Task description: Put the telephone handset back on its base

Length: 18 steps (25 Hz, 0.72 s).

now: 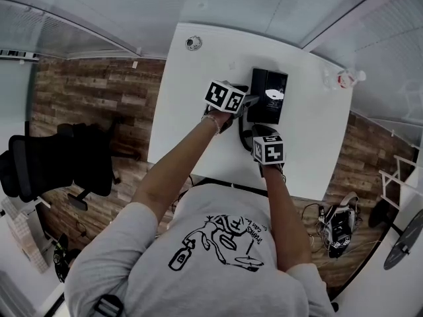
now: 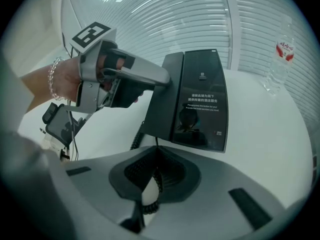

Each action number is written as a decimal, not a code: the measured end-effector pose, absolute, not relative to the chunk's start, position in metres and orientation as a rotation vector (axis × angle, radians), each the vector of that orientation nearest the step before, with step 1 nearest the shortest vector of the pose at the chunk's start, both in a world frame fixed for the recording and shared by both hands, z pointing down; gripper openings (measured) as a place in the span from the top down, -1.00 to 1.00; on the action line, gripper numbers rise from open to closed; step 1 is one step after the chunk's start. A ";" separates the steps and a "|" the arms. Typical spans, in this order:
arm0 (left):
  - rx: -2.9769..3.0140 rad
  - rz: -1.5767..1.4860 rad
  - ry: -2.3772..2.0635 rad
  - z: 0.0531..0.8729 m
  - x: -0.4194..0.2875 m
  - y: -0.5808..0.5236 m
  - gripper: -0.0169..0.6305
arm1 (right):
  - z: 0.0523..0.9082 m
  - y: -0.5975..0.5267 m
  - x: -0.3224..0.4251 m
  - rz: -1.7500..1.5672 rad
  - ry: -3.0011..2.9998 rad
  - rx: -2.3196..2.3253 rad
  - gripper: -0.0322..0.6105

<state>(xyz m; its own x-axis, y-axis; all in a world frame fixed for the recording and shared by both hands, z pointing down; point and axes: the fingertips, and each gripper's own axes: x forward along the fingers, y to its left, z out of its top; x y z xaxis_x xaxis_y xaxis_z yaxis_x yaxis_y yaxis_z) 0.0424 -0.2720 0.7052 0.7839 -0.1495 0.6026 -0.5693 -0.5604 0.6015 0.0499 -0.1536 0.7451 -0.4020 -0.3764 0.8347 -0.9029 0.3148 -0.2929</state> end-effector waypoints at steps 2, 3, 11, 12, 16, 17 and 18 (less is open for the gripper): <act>2.127 0.641 -0.544 0.707 0.042 -0.272 0.27 | 0.747 -0.154 0.049 1.045 -1.920 1.123 0.89; 2.131 0.648 -0.548 0.707 0.043 -0.273 0.27 | 0.749 -0.154 0.049 1.053 -1.917 1.120 0.89; 2.160 0.694 -0.584 0.708 0.042 -0.273 0.26 | 0.751 -0.158 0.048 1.075 -1.912 1.106 0.88; 2.165 0.699 -0.590 0.708 0.042 -0.273 0.26 | 0.749 -0.158 0.049 1.073 -1.915 1.114 0.88; 2.194 0.712 -0.638 0.707 0.040 -0.272 0.25 | 0.741 -0.152 0.058 1.053 -1.932 1.141 0.78; 2.205 0.717 -0.656 0.706 0.039 -0.272 0.25 | 0.738 -0.150 0.062 1.045 -1.938 1.148 0.74; 2.216 0.721 -0.674 0.705 0.037 -0.270 0.25 | 0.735 -0.147 0.067 1.033 -1.945 1.162 0.74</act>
